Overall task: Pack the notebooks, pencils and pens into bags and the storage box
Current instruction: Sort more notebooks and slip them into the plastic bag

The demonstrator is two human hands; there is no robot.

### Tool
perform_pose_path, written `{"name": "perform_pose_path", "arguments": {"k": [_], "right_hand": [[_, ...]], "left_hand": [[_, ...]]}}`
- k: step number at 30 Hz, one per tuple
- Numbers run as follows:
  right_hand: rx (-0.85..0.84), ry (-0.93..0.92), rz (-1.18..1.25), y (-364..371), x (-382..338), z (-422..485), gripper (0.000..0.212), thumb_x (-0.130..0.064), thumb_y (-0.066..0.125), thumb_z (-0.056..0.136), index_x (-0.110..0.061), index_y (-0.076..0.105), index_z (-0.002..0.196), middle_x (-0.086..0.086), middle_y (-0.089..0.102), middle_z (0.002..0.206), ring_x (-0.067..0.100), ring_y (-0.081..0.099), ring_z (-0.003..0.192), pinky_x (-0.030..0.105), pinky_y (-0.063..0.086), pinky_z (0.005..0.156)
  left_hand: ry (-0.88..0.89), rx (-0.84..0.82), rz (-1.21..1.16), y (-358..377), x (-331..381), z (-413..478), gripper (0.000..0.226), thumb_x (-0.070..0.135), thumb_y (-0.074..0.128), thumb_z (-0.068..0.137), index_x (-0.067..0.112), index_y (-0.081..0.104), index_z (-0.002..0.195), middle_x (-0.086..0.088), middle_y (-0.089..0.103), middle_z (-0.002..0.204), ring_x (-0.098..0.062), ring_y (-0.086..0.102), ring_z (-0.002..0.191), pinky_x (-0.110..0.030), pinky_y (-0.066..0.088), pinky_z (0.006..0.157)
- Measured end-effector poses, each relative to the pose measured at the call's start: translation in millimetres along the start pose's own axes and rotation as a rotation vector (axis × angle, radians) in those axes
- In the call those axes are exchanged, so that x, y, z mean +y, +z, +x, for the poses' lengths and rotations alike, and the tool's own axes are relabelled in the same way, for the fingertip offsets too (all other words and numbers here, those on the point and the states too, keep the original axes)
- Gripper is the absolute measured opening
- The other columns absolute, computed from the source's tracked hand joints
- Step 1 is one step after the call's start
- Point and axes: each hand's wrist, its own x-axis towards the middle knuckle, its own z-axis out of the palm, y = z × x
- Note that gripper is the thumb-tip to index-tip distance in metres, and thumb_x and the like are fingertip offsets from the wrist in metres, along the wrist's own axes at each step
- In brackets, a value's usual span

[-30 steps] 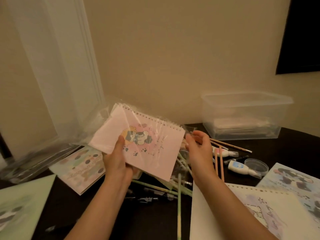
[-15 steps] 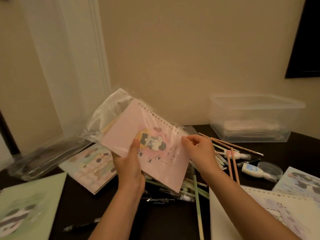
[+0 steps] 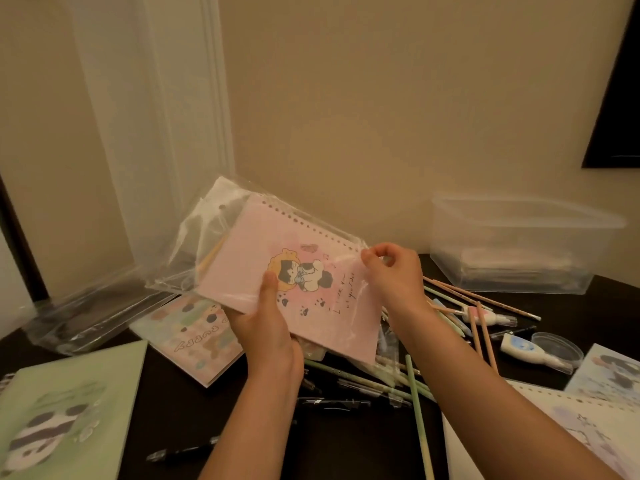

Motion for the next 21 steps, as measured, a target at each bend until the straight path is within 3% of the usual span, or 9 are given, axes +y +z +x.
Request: {"name": "perform_pose_path", "arguments": {"k": [2,5,8,11,14,19,21], "right_hand": [[-0.018,-0.027,0.039,0.4,-2.8,-2.4,0.02,-0.027,0.058,0.092,-0.023,0.06,0.072,0.001,0.061,0.091,0.021,0.055,0.094,0.039,0.047,0.085],[-0.04,-0.083,-0.005,0.2,-6.1,-4.7,0.016,-0.028,0.052,0.095,-0.021,0.055,0.081,-0.005,0.06,0.079,0.016,0.057,0.083,0.04,0.047,0.084],[-0.188,0.042,0.081,-5.4,-14.9,-1.2,0.004,-0.016,0.045,0.098,-0.018,0.047,0.094,-0.001,0.066,0.078,0.013,0.057,0.076,0.03,0.046,0.07],[-0.361,0.157,0.204,-10.3,-21.8,2.2,0.019,-0.01,0.054,0.093,-0.017,0.048,0.109,0.001,0.067,0.079,0.01,0.055,0.068,0.025,0.041,0.063],[-0.348,0.162,0.27,-7.5,-17.5,3.3,0.03,-0.013,0.065,0.087,-0.021,0.056,0.115,0.003,0.062,0.087,0.012,0.053,0.071,0.025,0.042,0.062],[-0.301,0.202,0.453,-7.9,-12.4,2.1,0.024,-0.008,0.056,0.092,-0.018,0.064,0.112,-0.004,0.056,0.073,0.005,0.046,0.059,0.015,0.038,0.051],[-0.304,0.161,0.422,-6.5,-13.6,0.4,0.023,-0.012,0.056,0.093,-0.018,0.064,0.113,-0.007,0.059,0.08,0.003,0.049,0.064,0.013,0.039,0.052]], "left_hand": [[0.031,0.004,-0.001,0.6,1.1,0.9,0.036,0.011,0.065,0.086,0.028,0.055,0.116,0.0,0.068,0.111,-0.016,0.067,0.099,-0.043,0.055,0.084],[0.032,0.028,-0.012,0.8,3.2,1.5,0.034,0.012,0.065,0.087,0.028,0.054,0.116,0.0,0.067,0.111,-0.016,0.067,0.098,-0.042,0.056,0.082],[0.04,0.019,-0.019,-0.5,4.7,2.3,0.037,0.012,0.063,0.088,0.026,0.052,0.12,0.0,0.067,0.112,-0.016,0.067,0.098,-0.039,0.057,0.078],[0.039,0.019,-0.021,-0.4,5.0,3.9,0.04,0.011,0.063,0.088,0.025,0.051,0.124,0.0,0.066,0.113,-0.016,0.066,0.099,-0.037,0.057,0.078],[0.029,0.011,-0.023,-2.5,4.6,4.5,0.035,0.012,0.062,0.089,0.027,0.053,0.119,0.001,0.067,0.111,-0.014,0.067,0.095,-0.034,0.057,0.072],[0.008,0.016,-0.026,-3.4,4.8,4.9,0.037,0.012,0.063,0.088,0.027,0.053,0.121,0.001,0.067,0.109,-0.016,0.067,0.095,-0.041,0.057,0.078],[0.007,0.017,-0.028,-3.0,5.4,5.4,0.038,0.012,0.064,0.087,0.026,0.053,0.121,0.001,0.067,0.109,-0.016,0.068,0.094,-0.042,0.056,0.078]]}}
